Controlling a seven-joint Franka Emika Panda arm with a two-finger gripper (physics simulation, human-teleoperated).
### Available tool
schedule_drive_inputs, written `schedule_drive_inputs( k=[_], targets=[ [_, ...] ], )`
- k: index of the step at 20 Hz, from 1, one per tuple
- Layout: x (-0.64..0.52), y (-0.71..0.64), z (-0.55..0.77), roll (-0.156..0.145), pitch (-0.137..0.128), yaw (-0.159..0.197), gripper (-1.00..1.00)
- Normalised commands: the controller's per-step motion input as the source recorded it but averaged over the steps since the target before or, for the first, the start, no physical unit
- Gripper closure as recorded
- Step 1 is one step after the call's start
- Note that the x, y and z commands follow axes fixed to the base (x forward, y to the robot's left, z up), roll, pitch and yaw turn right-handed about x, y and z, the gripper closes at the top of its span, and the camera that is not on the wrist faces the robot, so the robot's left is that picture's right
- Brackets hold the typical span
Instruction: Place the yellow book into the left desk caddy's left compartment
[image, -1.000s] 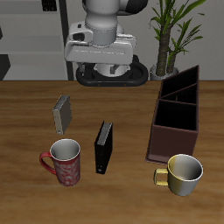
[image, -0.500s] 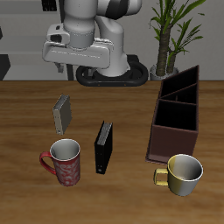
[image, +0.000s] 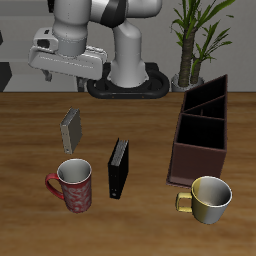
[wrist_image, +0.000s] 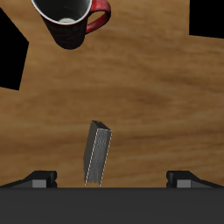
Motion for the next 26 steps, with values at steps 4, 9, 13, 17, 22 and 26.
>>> schedule_drive_inputs(
  k=[4,9,13,17,22,26],
  targets=[
    [-0.25,-0.14,-0.23,-0.057,-0.083,-0.027,-1.00],
    [-0.03,0.06,-0.30,0.005,-0.018,0.007,-1.00],
    [0.02,0.04,-0.20,0.005,0.003,-0.060,-1.00],
    [0.10,0.04,-0.55,-0.009,0.043,-0.007,-1.00],
    [-0.01,-0.03,-0.42,-0.010,0.002,-0.007,-1.00],
    [-0.02,-0.08,-0.39,-0.003,0.022,-0.015,-1.00]
  ],
)
